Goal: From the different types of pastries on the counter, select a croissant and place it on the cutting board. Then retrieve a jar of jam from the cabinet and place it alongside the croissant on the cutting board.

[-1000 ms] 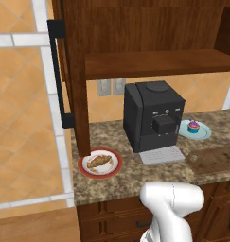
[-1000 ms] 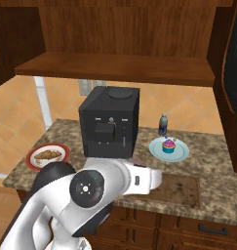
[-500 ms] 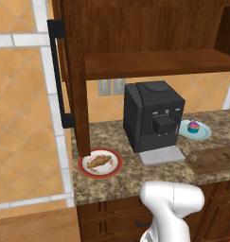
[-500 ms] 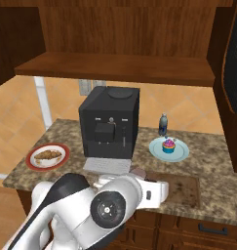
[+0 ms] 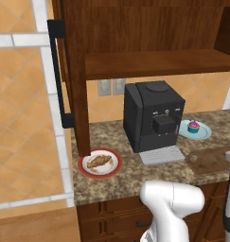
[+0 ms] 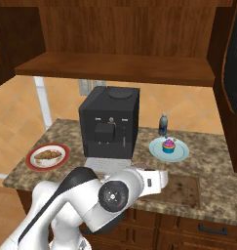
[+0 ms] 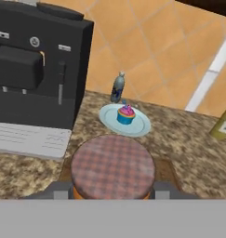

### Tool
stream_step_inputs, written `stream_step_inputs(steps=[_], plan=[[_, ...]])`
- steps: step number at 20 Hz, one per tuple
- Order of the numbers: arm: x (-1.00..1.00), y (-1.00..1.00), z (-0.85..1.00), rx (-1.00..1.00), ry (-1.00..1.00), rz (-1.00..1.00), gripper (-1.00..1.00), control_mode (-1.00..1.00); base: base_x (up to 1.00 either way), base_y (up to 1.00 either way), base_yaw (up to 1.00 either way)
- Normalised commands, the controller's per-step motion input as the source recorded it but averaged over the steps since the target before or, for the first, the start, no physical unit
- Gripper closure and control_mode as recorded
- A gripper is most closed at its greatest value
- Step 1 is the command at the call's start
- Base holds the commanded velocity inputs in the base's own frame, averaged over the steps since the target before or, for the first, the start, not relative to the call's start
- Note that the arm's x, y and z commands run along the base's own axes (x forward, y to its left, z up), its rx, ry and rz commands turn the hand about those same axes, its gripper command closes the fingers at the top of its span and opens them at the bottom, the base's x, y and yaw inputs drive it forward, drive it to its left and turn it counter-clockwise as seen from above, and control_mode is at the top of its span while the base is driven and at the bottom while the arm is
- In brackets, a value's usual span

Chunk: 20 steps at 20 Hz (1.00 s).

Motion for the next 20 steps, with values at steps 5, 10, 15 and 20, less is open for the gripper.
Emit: stream_step_inputs(steps=[5, 10, 15, 20], plan=[[0.19, 0.00, -0.38, 0.00, 0.00, 0.00, 1.00, -1.00, 0.00, 0.00, 0.00], [0.43, 0.01, -0.65, 0.00, -0.07, 0.00, 1.00, -1.00, 0.00, 0.00, 0.00], [0.11, -0.06, -0.03, 0.03, 0.02, 0.00, 1.00, -1.00, 0.00, 0.00, 0.00], [0.34, -0.29, 0.00, 0.06, 0.14, 0.04, 1.00, -1.00, 0.00, 0.00, 0.00]])
